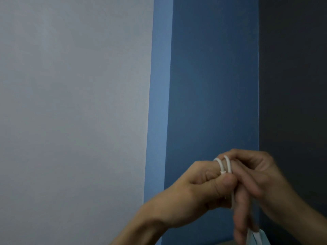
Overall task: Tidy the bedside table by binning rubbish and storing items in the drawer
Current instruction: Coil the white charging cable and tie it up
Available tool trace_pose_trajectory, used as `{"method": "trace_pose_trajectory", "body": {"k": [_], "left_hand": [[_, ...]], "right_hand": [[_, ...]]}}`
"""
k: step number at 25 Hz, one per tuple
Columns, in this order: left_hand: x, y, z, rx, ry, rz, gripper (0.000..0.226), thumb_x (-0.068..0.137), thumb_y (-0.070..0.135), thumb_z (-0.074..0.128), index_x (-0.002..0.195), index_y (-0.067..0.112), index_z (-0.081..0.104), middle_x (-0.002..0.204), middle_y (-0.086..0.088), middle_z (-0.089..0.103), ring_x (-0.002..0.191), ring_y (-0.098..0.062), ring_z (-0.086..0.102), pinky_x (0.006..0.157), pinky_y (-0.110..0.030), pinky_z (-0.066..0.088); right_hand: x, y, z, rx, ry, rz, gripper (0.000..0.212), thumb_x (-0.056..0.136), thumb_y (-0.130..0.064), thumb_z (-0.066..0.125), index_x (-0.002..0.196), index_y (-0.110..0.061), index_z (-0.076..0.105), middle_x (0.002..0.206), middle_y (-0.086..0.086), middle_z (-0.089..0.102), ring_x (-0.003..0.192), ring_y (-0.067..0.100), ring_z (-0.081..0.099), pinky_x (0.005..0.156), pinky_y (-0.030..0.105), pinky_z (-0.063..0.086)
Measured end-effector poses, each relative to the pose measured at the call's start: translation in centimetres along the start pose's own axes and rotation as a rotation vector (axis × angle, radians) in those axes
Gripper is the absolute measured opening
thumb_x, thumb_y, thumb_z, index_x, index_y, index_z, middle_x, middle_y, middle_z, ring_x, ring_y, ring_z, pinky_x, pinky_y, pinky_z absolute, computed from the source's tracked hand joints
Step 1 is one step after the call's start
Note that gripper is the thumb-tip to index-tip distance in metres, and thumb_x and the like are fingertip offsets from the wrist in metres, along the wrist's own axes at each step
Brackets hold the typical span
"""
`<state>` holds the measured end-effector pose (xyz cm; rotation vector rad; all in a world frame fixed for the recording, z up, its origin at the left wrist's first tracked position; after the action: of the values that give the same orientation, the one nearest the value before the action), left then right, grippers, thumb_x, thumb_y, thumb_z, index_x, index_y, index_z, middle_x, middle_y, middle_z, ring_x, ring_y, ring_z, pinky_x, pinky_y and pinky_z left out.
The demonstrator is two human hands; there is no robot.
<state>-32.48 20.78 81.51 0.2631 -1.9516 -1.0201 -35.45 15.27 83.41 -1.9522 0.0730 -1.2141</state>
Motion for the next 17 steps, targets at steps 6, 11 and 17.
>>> {"method": "trace_pose_trajectory", "body": {"k": [6, 11, 17], "left_hand": [[0.1, 0.0, -2.0, 0.027, 0.120, 0.013, 0.022, 0.092, 0.029, 0.044, 0.097, 0.018, 0.062, 0.101, -0.025, 0.062, 0.091, -0.033, 0.062, 0.061, -0.025, 0.053], [-0.5, 0.5, -4.3, 0.337, 0.194, 0.006, 0.029, 0.099, 0.016, 0.032, 0.108, 0.006, 0.058, 0.116, -0.035, 0.059, 0.120, -0.041, 0.056, 0.107, -0.045, 0.042], [-1.1, -0.9, -4.0, 0.589, 0.166, -0.148, 0.030, 0.099, 0.004, 0.034, 0.098, -0.007, 0.062, 0.088, -0.020, 0.064, 0.087, -0.019, 0.062, 0.089, -0.022, 0.047]], "right_hand": [[-2.5, 3.4, 0.5, 0.005, 0.125, 0.130, 0.025, 0.068, -0.006, 0.071, 0.056, -0.028, 0.072, 0.041, -0.005, 0.062, 0.037, 0.003, 0.056, 0.041, 0.014, 0.046], [-4.9, 1.6, 2.0, -0.791, -0.071, -0.014, 0.041, 0.090, -0.036, 0.039, 0.072, -0.069, 0.054, 0.039, -0.019, 0.055, 0.045, -0.013, 0.053, 0.053, -0.002, 0.039], [-5.7, -5.1, 2.5, -1.140, -0.084, -0.376, 0.049, 0.093, -0.048, 0.034, 0.057, -0.035, 0.066, 0.046, -0.029, 0.049, 0.038, -0.007, 0.050, 0.037, 0.014, 0.042]]}}
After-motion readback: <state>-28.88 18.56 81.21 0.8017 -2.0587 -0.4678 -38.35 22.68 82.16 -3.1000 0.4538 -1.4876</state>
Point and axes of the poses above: each hand's wrist, its own x-axis towards the middle knuckle, its own z-axis out of the palm, y = z × x, the point moved 9 cm from there along x, towards the middle knuckle
